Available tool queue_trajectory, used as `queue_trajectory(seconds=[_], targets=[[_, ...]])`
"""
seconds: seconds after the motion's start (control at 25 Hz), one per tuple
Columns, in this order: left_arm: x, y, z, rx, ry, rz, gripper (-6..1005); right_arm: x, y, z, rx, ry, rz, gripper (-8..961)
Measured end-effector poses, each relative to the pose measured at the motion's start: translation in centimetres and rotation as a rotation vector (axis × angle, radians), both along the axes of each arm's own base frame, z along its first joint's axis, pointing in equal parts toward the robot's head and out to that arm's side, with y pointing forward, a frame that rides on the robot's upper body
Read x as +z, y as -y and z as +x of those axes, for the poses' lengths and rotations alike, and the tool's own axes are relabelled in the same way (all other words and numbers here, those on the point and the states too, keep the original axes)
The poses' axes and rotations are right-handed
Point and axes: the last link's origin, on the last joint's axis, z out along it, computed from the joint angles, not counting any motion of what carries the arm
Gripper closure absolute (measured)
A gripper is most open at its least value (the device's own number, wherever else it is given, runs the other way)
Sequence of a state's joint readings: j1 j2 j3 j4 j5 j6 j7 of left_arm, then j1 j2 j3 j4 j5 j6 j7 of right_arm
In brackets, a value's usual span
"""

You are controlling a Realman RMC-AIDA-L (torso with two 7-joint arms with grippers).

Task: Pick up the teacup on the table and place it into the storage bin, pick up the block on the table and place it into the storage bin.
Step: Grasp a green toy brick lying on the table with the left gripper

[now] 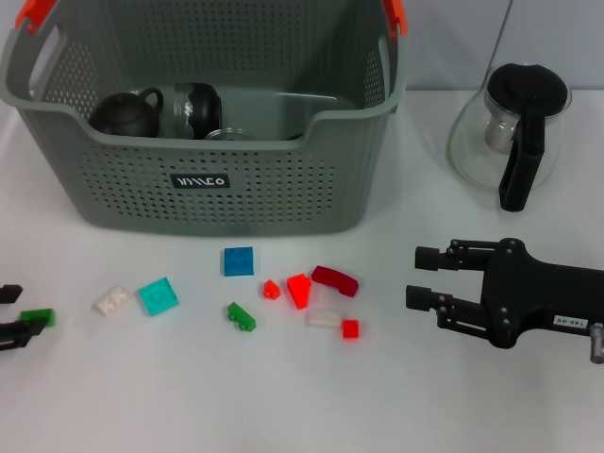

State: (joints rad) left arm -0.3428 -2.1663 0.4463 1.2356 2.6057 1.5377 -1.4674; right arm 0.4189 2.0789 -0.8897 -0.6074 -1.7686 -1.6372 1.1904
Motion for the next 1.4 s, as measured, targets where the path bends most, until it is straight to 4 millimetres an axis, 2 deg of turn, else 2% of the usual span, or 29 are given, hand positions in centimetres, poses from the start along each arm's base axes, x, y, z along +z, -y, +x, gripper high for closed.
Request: queue_trajectory(seconds=[0.32, 0.96, 1.4], targets=[[-1.6, -0.6, -0.6, 0.021, 0.026, 0.001, 452, -0.1, 0.0, 0.0, 0.000, 0.002, -0.003, 430], [-1.6, -0.5, -1.1, 0.041, 0.023, 0.011, 451, -0.1, 0.1, 0.2, -0.002, 0.008, -0.005, 430], [-1.7, 0.5, -1.0, 0.060, 0.049, -0.021, 452, 0.0, 0.1, 0.3, -0.004, 0.010, -0.004, 429]])
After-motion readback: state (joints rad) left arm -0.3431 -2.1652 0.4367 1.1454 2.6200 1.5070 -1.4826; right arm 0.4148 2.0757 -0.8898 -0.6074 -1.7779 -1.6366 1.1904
